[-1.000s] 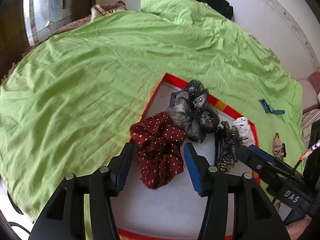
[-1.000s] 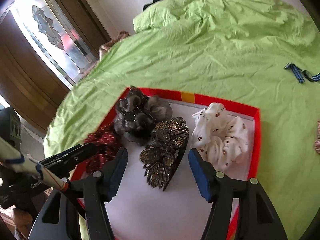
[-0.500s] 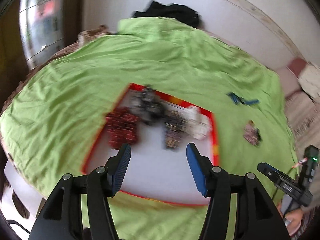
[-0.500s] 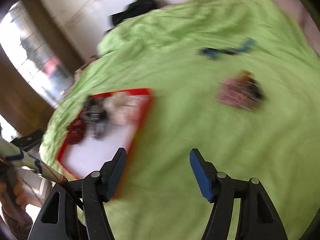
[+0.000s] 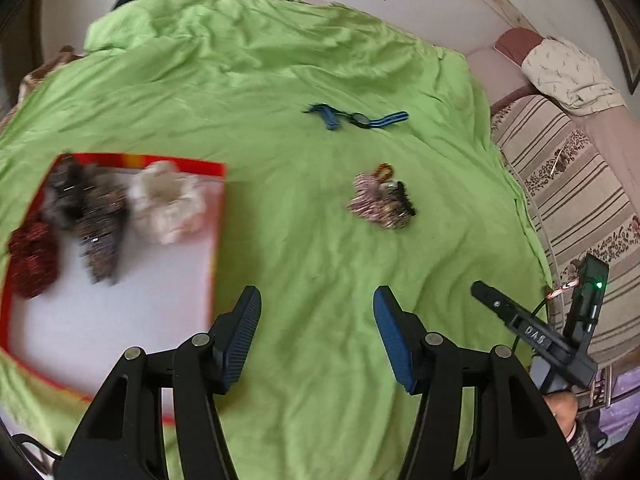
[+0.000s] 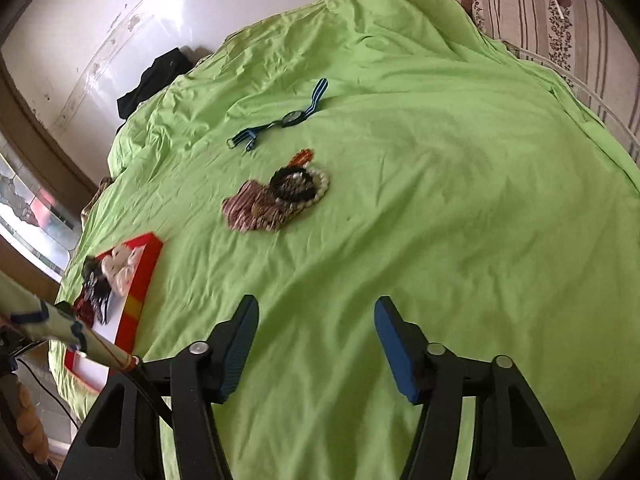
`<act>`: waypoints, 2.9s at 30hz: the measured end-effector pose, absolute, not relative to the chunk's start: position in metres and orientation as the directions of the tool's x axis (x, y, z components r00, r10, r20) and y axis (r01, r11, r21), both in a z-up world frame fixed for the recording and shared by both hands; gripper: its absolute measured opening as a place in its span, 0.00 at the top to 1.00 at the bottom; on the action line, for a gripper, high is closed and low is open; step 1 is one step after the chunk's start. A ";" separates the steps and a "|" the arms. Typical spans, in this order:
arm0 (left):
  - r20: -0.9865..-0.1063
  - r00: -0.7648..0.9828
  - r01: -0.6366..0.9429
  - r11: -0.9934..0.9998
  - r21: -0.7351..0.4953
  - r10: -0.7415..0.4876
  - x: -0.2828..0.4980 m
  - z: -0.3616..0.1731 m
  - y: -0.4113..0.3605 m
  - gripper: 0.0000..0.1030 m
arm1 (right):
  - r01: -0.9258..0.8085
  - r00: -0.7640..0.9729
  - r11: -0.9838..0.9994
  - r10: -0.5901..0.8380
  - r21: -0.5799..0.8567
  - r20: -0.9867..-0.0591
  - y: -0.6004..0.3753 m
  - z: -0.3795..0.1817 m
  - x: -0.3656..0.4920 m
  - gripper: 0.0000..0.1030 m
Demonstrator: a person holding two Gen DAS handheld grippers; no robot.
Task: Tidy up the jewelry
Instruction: 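Move both open tools back toward the remaining plaid scrunchie and bracelets, then grasp the plaid scrunchie with the left tool while the right grasps the leopard-print hair tie, then carry the plaid scrunchie and leopard hair tie into the tray and open both tools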
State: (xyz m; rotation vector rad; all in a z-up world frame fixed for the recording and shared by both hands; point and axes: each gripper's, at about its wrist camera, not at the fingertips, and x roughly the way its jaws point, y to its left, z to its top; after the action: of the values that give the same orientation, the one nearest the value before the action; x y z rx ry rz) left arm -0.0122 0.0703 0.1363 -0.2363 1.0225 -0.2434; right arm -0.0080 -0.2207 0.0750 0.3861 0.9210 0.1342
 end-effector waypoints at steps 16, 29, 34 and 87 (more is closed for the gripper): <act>-0.796 0.388 0.003 0.865 -0.502 -0.464 0.147 0.040 0.007 0.62 | -0.007 0.546 0.878 0.405 0.479 -0.734 -0.197 0.043 0.142 0.47; -0.782 0.293 0.052 0.826 -0.562 -0.550 0.123 0.045 0.004 0.95 | 0.046 0.492 0.839 0.453 0.542 -0.743 -0.223 0.036 0.117 0.91; -0.752 0.330 0.105 0.814 -0.571 -0.571 0.049 0.080 0.043 0.95 | 0.031 0.490 0.814 0.494 0.581 -0.718 -0.244 0.046 0.042 0.91; -0.729 0.493 0.137 0.870 -0.474 -0.475 -0.055 0.117 0.109 0.94 | 0.070 0.596 0.816 0.428 0.574 -0.679 -0.211 0.072 -0.049 0.92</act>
State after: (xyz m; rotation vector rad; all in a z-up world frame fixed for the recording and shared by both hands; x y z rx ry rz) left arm -0.0554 0.1093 0.1174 -0.3797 0.9913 -0.3818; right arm -0.0494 -0.2111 0.0716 0.6003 0.9207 0.2228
